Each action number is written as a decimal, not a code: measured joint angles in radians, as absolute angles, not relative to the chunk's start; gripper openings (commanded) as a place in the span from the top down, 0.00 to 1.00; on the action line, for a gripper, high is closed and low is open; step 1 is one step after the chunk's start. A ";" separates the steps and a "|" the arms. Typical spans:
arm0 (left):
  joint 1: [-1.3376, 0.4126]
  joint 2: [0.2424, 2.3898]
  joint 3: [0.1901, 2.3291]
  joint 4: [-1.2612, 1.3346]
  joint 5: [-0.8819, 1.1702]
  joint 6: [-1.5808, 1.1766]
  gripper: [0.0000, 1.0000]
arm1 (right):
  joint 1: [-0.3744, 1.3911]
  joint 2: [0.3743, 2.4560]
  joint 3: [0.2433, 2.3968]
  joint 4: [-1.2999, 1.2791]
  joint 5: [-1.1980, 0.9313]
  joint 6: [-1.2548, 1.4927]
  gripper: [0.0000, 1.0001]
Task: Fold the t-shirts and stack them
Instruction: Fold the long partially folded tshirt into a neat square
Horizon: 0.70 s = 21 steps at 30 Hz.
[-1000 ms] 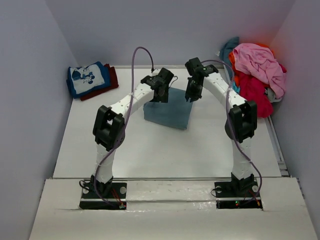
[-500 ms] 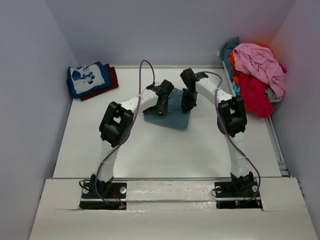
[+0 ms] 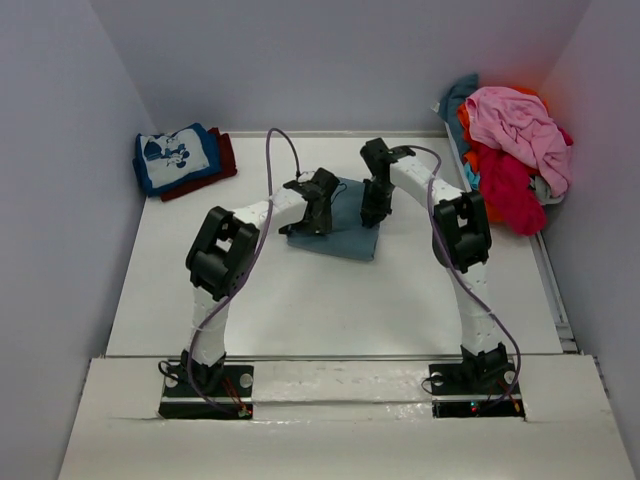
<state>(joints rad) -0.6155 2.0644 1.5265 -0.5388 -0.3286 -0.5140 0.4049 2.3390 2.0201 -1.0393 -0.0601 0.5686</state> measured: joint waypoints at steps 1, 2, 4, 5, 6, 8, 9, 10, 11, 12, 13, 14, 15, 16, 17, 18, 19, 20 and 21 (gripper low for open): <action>-0.616 2.064 1.531 -0.545 -0.330 -0.514 0.01 | 0.406 2.344 2.037 -1.050 -0.059 0.567 0.63; -0.616 2.064 1.541 -0.561 -0.331 -0.513 0.01 | 0.407 2.346 2.049 -1.053 -0.058 0.565 0.63; -0.616 2.070 1.590 -0.625 -0.340 -0.504 0.01 | 0.407 2.363 2.116 -1.088 -0.052 0.559 0.59; -0.616 2.072 1.623 -0.654 -0.349 -0.498 0.01 | 0.407 2.367 2.139 -1.093 -0.050 0.558 0.58; -0.616 2.073 1.651 -0.678 -0.358 -0.493 0.01 | 0.407 2.368 2.172 -1.101 -0.045 0.554 0.54; -0.616 2.073 1.728 -0.714 -0.377 -0.479 0.01 | 0.407 2.366 2.223 -1.116 -0.037 0.553 0.51; -0.616 2.079 1.772 -0.733 -0.387 -0.473 0.01 | 0.407 2.363 2.242 -1.120 -0.033 0.552 0.49; -0.616 2.085 1.809 -0.743 -0.393 -0.467 0.01 | 0.407 2.360 2.256 -1.127 -0.029 0.552 0.48; -0.615 2.094 1.866 -0.754 -0.403 -0.458 0.01 | 0.407 2.355 2.267 -1.135 -0.023 0.551 0.47; -0.615 2.100 1.893 -0.757 -0.408 -0.453 0.01 | 0.407 2.350 2.279 -1.150 -0.011 0.550 0.45; -0.614 2.107 1.930 -0.762 -0.417 -0.445 0.01 | 0.407 2.343 2.281 -1.158 -0.002 0.549 0.44; -0.613 2.110 1.942 -0.765 -0.419 -0.442 0.01 | 0.407 2.337 2.281 -1.165 0.003 0.550 0.43; -0.606 2.114 1.955 -0.768 -0.421 -0.437 0.01 | 0.407 2.328 2.277 -1.175 0.010 0.550 0.40; -0.603 2.117 1.957 -0.771 -0.419 -0.434 0.01 | 0.407 2.320 2.268 -1.176 0.013 0.550 0.39; -0.600 2.122 1.957 -0.776 -0.418 -0.432 0.01 | 0.407 2.307 2.249 -1.174 0.015 0.551 0.39; -0.592 2.132 1.957 -0.783 -0.414 -0.432 0.01 | 0.407 2.288 2.218 -1.173 0.017 0.550 0.38; -0.585 2.142 1.955 -0.786 -0.410 -0.432 0.01 | 0.407 2.274 2.191 -1.176 0.018 0.550 0.38; -0.570 2.156 1.943 -0.783 -0.406 -0.432 0.01 | 0.407 2.265 2.176 -1.179 0.019 0.551 0.38; -0.559 2.160 1.921 -0.775 -0.402 -0.432 0.01 | 0.407 2.252 2.154 -1.179 0.019 0.551 0.38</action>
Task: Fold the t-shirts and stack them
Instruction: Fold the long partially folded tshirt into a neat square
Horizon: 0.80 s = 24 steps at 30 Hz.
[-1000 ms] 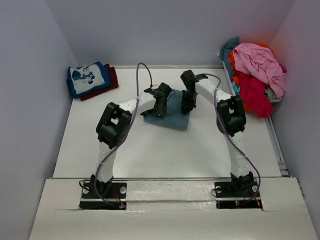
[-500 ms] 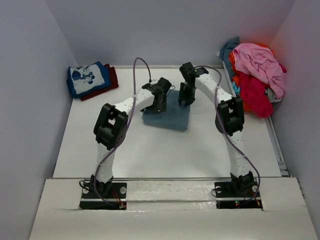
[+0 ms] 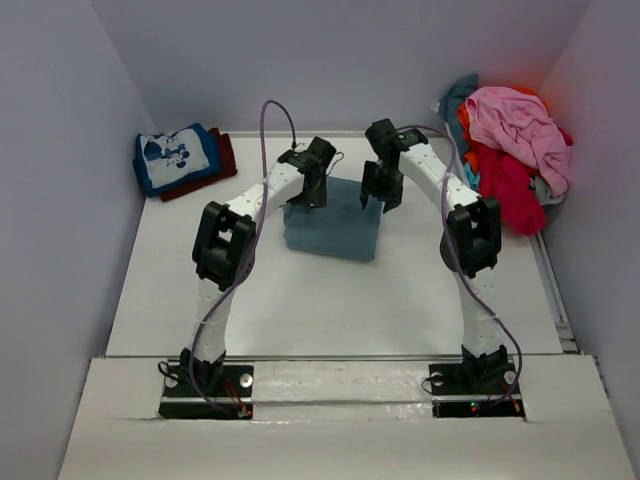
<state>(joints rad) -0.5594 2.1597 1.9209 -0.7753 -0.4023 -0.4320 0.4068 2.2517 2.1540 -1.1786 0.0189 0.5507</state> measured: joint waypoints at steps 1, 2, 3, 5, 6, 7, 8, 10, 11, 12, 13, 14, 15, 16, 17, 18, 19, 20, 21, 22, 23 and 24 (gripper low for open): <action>-0.546 2.164 1.891 -0.775 -0.396 -0.432 0.01 | 0.407 2.245 2.140 -1.179 0.019 0.550 0.38; -0.531 2.165 1.842 -0.768 -0.391 -0.434 0.01 | 0.407 2.238 2.120 -1.178 0.019 0.550 0.38; -0.519 2.165 1.818 -0.764 -0.386 -0.437 0.01 | 0.407 2.232 2.109 -1.176 0.019 0.550 0.38; -0.501 2.165 1.758 -0.744 -0.367 -0.443 0.01 | 0.407 2.225 2.084 -1.175 0.018 0.550 0.38; -0.487 2.164 1.722 -0.723 -0.357 -0.451 0.01 | 0.407 2.224 2.078 -1.174 0.016 0.549 0.38; -0.477 2.156 1.709 -0.707 -0.342 -0.451 0.01 | 0.407 2.224 2.075 -1.174 0.010 0.549 0.38; -0.469 2.148 1.698 -0.697 -0.332 -0.453 0.01 | 0.407 2.224 2.071 -1.170 0.005 0.548 0.38; -0.460 2.138 1.678 -0.674 -0.310 -0.453 0.01 | 0.407 2.224 2.070 -1.169 -0.005 0.545 0.38; -0.458 2.138 1.676 -0.669 -0.304 -0.453 0.01 | 0.407 2.224 2.070 -1.167 -0.009 0.544 0.38; -0.457 2.137 1.676 -0.665 -0.295 -0.448 0.01 | 0.407 2.224 2.070 -1.166 -0.014 0.542 0.38; -0.456 2.137 1.676 -0.662 -0.287 -0.446 0.01 | 0.407 2.224 2.070 -1.166 -0.017 0.540 0.38; -0.455 2.137 1.675 -0.656 -0.276 -0.444 0.01 | 0.407 2.224 2.070 -1.166 -0.020 0.539 0.38; -0.455 2.137 1.675 -0.652 -0.267 -0.442 0.01 | 0.407 2.224 2.070 -1.166 -0.027 0.537 0.38; -0.453 2.137 1.670 -0.637 -0.250 -0.441 0.01 | 0.407 2.224 2.071 -1.165 -0.035 0.535 0.38; -0.452 2.136 1.661 -0.620 -0.230 -0.440 0.01 | 0.407 2.225 2.071 -1.164 -0.038 0.534 0.39; -0.450 2.134 1.655 -0.606 -0.207 -0.438 0.01 | 0.407 2.226 2.071 -1.163 -0.044 0.530 0.39; -0.450 2.134 1.653 -0.598 -0.195 -0.439 0.01 | 0.407 2.229 2.071 -1.161 -0.050 0.529 0.39; -0.448 2.134 1.647 -0.580 -0.168 -0.438 0.01 | 0.407 2.233 2.071 -1.159 -0.058 0.527 0.39; -0.448 2.134 1.642 -0.565 -0.145 -0.437 0.01 | 0.407 2.236 2.071 -1.158 -0.066 0.527 0.40; -0.447 2.134 1.636 -0.549 -0.122 -0.435 0.01 | 0.407 2.239 2.071 -1.158 -0.070 0.527 0.40; -0.447 2.134 1.630 -0.533 -0.102 -0.435 0.01 | 0.407 2.241 2.071 -1.155 -0.078 0.527 0.41; -0.447 2.134 1.626 -0.520 -0.080 -0.435 0.01 | 0.407 2.244 2.070 -1.149 -0.090 0.527 0.44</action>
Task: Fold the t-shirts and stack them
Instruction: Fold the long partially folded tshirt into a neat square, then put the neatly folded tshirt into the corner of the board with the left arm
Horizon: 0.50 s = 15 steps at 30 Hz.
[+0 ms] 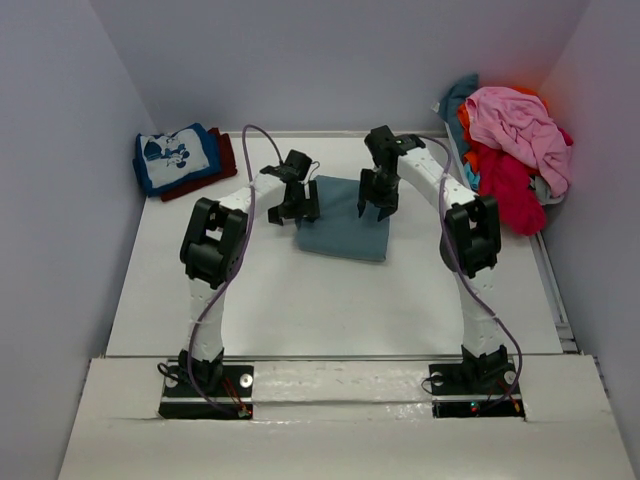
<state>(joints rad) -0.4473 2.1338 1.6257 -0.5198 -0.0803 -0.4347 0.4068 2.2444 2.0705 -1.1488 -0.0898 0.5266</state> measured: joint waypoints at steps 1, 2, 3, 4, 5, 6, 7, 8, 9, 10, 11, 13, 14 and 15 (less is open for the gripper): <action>-0.447 2.134 1.622 -0.511 -0.071 -0.435 0.01 | 0.407 2.246 2.070 -1.144 -0.096 0.527 0.45; -0.447 2.134 1.620 -0.504 -0.061 -0.433 0.01 | 0.407 2.251 2.070 -1.140 -0.106 0.527 0.45; -0.447 2.134 1.619 -0.501 -0.059 -0.431 0.01 | 0.408 2.252 2.070 -1.139 -0.108 0.527 0.46; -0.447 2.134 1.619 -0.500 -0.057 -0.429 0.01 | 0.409 2.260 2.070 -1.140 -0.110 0.527 0.46; -0.447 2.134 1.619 -0.500 -0.056 -0.427 0.01 | 0.410 2.267 2.070 -1.140 -0.109 0.527 0.46; -0.447 2.134 1.619 -0.500 -0.056 -0.426 0.01 | 0.412 2.275 2.070 -1.141 -0.108 0.527 0.46; -0.447 2.134 1.619 -0.500 -0.055 -0.426 0.01 | 0.413 2.281 2.068 -1.140 -0.104 0.527 0.46; -0.447 2.134 1.619 -0.500 -0.055 -0.426 0.01 | 0.414 2.285 2.059 -1.139 -0.096 0.527 0.46; -0.447 2.134 1.619 -0.500 -0.054 -0.426 0.01 | 0.414 2.288 2.044 -1.141 -0.086 0.527 0.46; -0.447 2.134 1.619 -0.500 -0.054 -0.425 0.01 | 0.414 2.288 2.037 -1.143 -0.080 0.528 0.47; -0.447 2.134 1.619 -0.499 -0.053 -0.424 0.01 | 0.414 2.288 2.022 -1.144 -0.073 0.529 0.48; -0.447 2.134 1.619 -0.498 -0.042 -0.422 0.01 | 0.414 2.288 1.992 -1.140 -0.063 0.536 0.49; -0.448 2.134 1.621 -0.498 -0.034 -0.420 0.01 | 0.414 2.287 1.972 -1.134 -0.060 0.540 0.49; -0.449 2.134 1.623 -0.498 -0.023 -0.416 0.01 | 0.414 2.280 1.940 -1.120 -0.060 0.546 0.50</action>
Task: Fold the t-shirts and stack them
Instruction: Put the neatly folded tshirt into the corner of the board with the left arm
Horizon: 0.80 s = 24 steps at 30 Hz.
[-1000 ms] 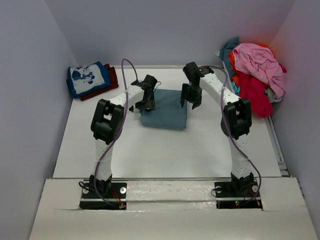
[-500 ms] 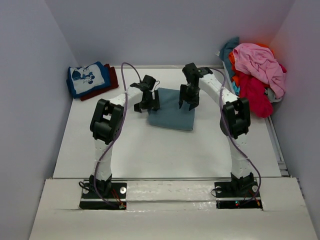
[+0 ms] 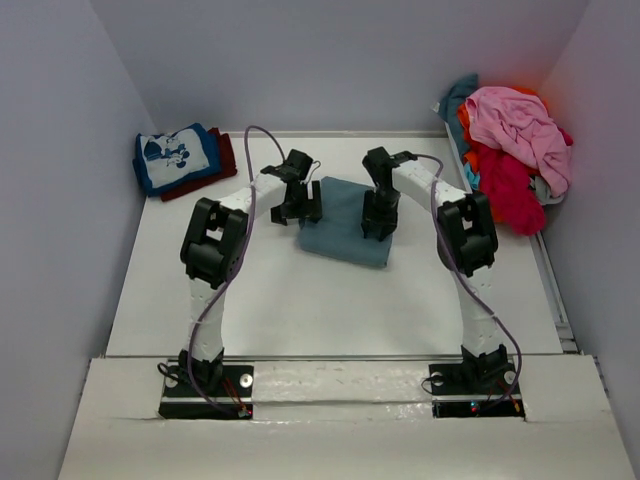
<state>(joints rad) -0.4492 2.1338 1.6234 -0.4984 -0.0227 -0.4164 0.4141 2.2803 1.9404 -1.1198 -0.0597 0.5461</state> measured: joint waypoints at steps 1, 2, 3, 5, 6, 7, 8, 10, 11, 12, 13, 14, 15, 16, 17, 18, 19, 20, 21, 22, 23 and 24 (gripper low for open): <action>-0.450 2.134 1.625 -0.500 -0.015 -0.415 0.01 | 0.414 2.272 1.912 -1.110 -0.060 0.550 0.50; -0.453 2.135 1.628 -0.502 -0.006 -0.412 0.01 | 0.414 2.262 1.880 -1.100 -0.064 0.555 0.50; -0.458 2.144 1.643 -0.514 0.006 -0.404 0.01 | 0.413 2.252 1.859 -1.097 -0.069 0.559 0.50; -0.468 2.159 1.668 -0.529 0.014 -0.397 0.01 | 0.414 2.239 1.837 -1.095 -0.070 0.562 0.50; -0.473 2.167 1.681 -0.538 0.018 -0.390 0.01 | 0.413 2.237 1.831 -1.094 -0.072 0.563 0.50; -0.480 2.177 1.698 -0.546 0.020 -0.385 0.01 | 0.413 2.237 1.828 -1.093 -0.072 0.564 0.50; -0.487 2.184 1.708 -0.548 0.025 -0.380 0.01 | 0.413 2.237 1.826 -1.092 -0.073 0.565 0.50; -0.497 2.191 1.721 -0.551 0.036 -0.373 0.01 | 0.413 2.237 1.825 -1.094 -0.075 0.564 0.50; -0.503 2.193 1.725 -0.551 0.052 -0.371 0.01 | 0.413 2.237 1.825 -1.094 -0.076 0.564 0.50; -0.508 2.196 1.729 -0.553 0.064 -0.370 0.01 | 0.413 2.237 1.825 -1.094 -0.076 0.564 0.50; -0.511 2.198 1.733 -0.552 0.072 -0.368 0.01 | 0.413 2.237 1.825 -1.094 -0.076 0.564 0.50; -0.514 2.202 1.738 -0.552 0.087 -0.363 0.01 | 0.413 2.237 1.825 -1.094 -0.076 0.564 0.50; -0.516 2.203 1.741 -0.553 0.095 -0.363 0.01 | 0.413 2.237 1.825 -1.094 -0.077 0.564 0.50; -0.518 2.204 1.744 -0.553 0.120 -0.356 0.01 | 0.413 2.237 1.825 -1.093 -0.078 0.564 0.50; -0.519 2.204 1.744 -0.553 0.139 -0.353 0.01 | 0.413 2.237 1.825 -1.093 -0.079 0.564 0.50; -0.519 2.204 1.744 -0.554 0.160 -0.348 0.01 | 0.413 2.237 1.825 -1.093 -0.080 0.564 0.50; -0.519 2.204 1.743 -0.553 0.181 -0.344 0.03 | 0.413 2.237 1.825 -1.093 -0.080 0.563 0.50; -0.520 2.204 1.742 -0.552 0.198 -0.341 0.03 | 0.413 2.237 1.825 -1.093 -0.080 0.563 0.50; -0.520 2.202 1.737 -0.546 0.224 -0.337 0.03 | 0.413 2.237 1.825 -1.093 -0.080 0.562 0.50; -0.520 2.197 1.727 -0.537 0.250 -0.333 0.03 | 0.413 2.237 1.825 -1.093 -0.080 0.561 0.50; -0.520 2.194 1.720 -0.530 0.280 -0.329 0.03 | 0.413 2.237 1.824 -1.093 -0.081 0.561 0.50; -0.520 2.190 1.711 -0.522 0.310 -0.325 0.03 | 0.413 2.237 1.824 -1.093 -0.083 0.561 0.50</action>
<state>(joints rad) -0.5198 2.1902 1.7115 -0.5224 0.3099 -0.3252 0.4126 2.2372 1.8236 -1.0935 -0.0830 0.5606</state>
